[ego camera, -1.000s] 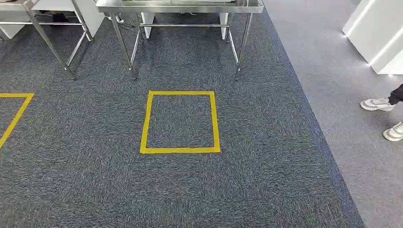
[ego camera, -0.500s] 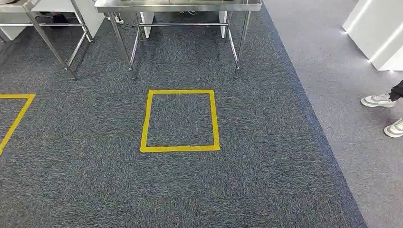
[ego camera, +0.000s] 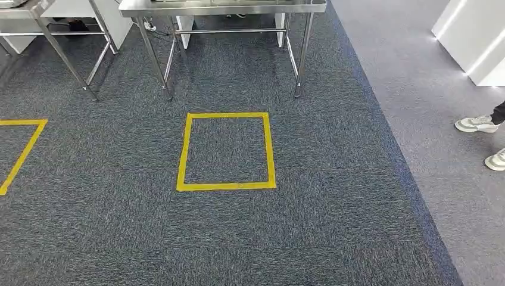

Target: Take the parts from the cabinet and place them on the table.

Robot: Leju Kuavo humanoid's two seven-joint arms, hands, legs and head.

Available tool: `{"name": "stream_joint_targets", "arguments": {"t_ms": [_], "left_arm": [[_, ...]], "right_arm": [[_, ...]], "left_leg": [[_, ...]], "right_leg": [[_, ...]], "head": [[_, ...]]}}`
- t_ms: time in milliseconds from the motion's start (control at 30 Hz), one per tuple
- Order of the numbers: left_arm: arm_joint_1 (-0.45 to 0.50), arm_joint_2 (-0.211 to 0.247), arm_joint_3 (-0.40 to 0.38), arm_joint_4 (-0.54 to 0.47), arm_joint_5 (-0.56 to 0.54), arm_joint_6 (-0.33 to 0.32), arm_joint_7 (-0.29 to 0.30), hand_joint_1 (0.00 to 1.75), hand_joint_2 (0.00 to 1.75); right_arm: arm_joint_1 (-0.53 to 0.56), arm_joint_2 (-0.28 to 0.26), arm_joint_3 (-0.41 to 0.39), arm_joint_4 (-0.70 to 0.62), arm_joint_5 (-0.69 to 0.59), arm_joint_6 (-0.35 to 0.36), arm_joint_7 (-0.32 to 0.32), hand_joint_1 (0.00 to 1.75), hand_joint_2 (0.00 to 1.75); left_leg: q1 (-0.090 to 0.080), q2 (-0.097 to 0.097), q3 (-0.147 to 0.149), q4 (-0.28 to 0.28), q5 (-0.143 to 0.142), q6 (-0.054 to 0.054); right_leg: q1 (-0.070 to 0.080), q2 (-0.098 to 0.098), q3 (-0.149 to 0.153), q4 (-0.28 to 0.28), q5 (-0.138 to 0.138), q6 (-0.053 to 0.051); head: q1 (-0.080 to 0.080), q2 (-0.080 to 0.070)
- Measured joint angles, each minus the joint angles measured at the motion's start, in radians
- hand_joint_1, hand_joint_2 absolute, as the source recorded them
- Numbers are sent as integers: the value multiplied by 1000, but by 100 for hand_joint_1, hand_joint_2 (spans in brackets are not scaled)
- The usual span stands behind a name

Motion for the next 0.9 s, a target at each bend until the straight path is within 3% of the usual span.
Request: {"name": "stream_joint_targets", "arguments": {"t_ms": [200, 367, 433, 467, 533, 567, 600, 633, 667, 700, 767, 800, 833, 900], "left_arm": [[3, -8, 19, 0, -2, 3, 26, 0, 0], [2, -7, 20, 0, -8, 11, 24, 0, 0], [2, -7, 20, 0, -8, 16, 26, 0, 0], [2, -8, 19, 0, -7, 17, 27, 0, 0], [-1, -8, 20, 0, -5, 19, 28, 0, 0], [-1, -8, 20, 0, -5, 20, 28, 0, 175], [0, -9, 20, 0, -4, 20, 29, 0, 175], [1, -9, 20, 0, -2, 20, 29, 0, 175], [1, -9, 20, 0, -2, 20, 30, 0, 175], [1, -9, 20, 0, -2, 20, 30, 0, 175], [0, -10, 20, 0, -2, 20, 30, 0, 175], [0, -8, 20, 0, -2, 21, 30, 0, 175], [-2, -9, 20, 0, 0, 23, 30, 0, 175], [-2, -9, 21, 0, 1, 23, 26, 0, 175]], "right_arm": [[1, 0, -31, 1, -33, 56, 34, 0, 0], [1, 0, -38, 1, -37, 54, 36, 0, 0], [0, 0, -42, 1, -37, 53, 37, 0, 0], [0, -2, -43, 1, -37, 52, 37, 0, 0], [1, -2, -44, 1, -37, 50, 37, 0, 0], [2, -3, -45, 1, -37, 50, 38, 0, 0], [3, -3, -45, 1, -37, 50, 39, 0, 0], [4, -3, -45, 1, -37, 50, 39, 0, 0], [6, -3, -45, 1, -37, 50, 39, 0, 0], [6, -3, -46, 1, -37, 50, 39, 0, 0], [5, -4, -46, 1, -37, 50, 39, 0, 0], [4, -3, -46, 1, -37, 50, 39, 0, 0], [4, -3, -46, 1, -37, 50, 39, 0, 0], [3, -3, -46, 1, -37, 48, 39, 0, 0]], "left_leg": [[0, 0, -1, 0, 0, 0], [-6, 0, -4, 7, -3, 11], [-4, -1, -2, -5, 8, 20], [12, 3, 6, -24, 21, 22], [11, 4, 1, -34, 31, 31], [11, 5, -5, -33, 32, 30], [11, 5, -11, -31, 34, 28], [11, 5, -15, -30, 36, 26], [13, 5, -20, -27, 39, 22], [16, 4, -25, -23, 41, 19], [24, 2, -34, -11, 42, 7], [23, 1, -37, -4, 41, -1], [19, -1, -39, 3, 39, -12], [19, -2, -38, -6, 48, -26]], "right_leg": [[-1, 0, 0, 0, 0, 0], [-7, -1, 0, -2, 4, 7], [-4, -1, 3, -8, 11, 16], [-4, -1, 3, -2, 2, 18], [-7, 4, -36, 79, -70, 27], [-13, 5, -72, 159, -114, 32], [-18, 4, -106, 239, -149, 38], [-23, 4, -122, 281, -160, 42], [-28, 4, -117, 277, -147, 47], [-33, 4, -89, 227, -114, 52], [-43, 4, 19, 38, -30, 60], [-44, 9, 39, -7, -43, 59], [-34, 18, 35, -10, -29, 46], [-30, 16, 29, 2, -28, 29]], "head": [[0, 0], [0, 0], [0, 0], [0, 0], [0, 0], [0, 0], [0, 0], [0, 0], [0, 0], [0, 0], [0, 0], [0, 0], [0, 0], [0, 0]]}}
